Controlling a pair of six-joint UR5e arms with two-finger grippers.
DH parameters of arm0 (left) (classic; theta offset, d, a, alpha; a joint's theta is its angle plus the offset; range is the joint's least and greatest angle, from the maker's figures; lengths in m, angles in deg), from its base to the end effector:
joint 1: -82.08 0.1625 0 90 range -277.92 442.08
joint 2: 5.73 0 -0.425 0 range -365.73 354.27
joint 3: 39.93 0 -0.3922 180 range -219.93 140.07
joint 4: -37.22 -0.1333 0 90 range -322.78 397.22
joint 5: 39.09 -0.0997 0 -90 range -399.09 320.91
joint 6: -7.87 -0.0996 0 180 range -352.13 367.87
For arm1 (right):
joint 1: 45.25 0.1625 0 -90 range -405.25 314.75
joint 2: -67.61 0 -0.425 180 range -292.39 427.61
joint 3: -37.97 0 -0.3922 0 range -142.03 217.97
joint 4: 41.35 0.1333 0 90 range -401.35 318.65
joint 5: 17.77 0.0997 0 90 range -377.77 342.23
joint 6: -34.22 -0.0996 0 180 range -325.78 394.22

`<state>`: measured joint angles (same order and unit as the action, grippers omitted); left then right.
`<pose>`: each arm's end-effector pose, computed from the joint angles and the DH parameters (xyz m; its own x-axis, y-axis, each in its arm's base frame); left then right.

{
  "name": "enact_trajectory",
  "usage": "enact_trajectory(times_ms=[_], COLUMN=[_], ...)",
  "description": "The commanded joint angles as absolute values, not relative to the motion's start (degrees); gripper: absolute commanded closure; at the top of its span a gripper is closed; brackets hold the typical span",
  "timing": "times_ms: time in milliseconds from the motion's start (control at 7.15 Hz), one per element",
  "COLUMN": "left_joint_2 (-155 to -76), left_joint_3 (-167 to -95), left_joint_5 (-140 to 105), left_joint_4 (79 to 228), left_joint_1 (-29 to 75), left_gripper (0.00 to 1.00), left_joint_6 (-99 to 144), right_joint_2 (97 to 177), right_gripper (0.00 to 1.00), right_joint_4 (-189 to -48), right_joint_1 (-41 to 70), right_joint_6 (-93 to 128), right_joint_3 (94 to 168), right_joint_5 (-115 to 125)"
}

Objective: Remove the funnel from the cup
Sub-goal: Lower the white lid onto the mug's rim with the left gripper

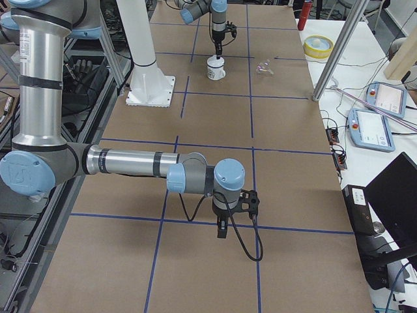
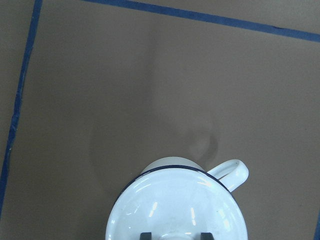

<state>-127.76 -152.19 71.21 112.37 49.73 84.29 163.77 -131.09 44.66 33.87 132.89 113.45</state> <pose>0.4462 -0.3995 0.2131 0.7083 -0.1880 -0.6804 0.1536 0.9818 -0.1113 0.0670 -0.4450 0.6701 0.7522 0.0162 0.6587 -0.0030 0.9998 -0.0211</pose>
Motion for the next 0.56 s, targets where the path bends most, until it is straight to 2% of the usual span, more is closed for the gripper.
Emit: enact_trajectory(times_ms=[0,419], left_joint_2=[-127.8,-127.9], left_joint_3=[-152.3,-153.5], left_joint_5=[71.2,71.0], left_joint_4=[112.7,112.6], left_joint_1=[49.7,49.6], left_gripper=[0.0,0.0], left_joint_6=[84.2,84.2], right_joint_2=[163.8,163.8], right_gripper=[0.0,0.0], right_joint_4=[-131.1,-131.1], right_joint_1=[44.7,44.7], right_joint_6=[33.9,33.9], right_joint_3=[132.9,132.9], right_joint_5=[113.4,113.4])
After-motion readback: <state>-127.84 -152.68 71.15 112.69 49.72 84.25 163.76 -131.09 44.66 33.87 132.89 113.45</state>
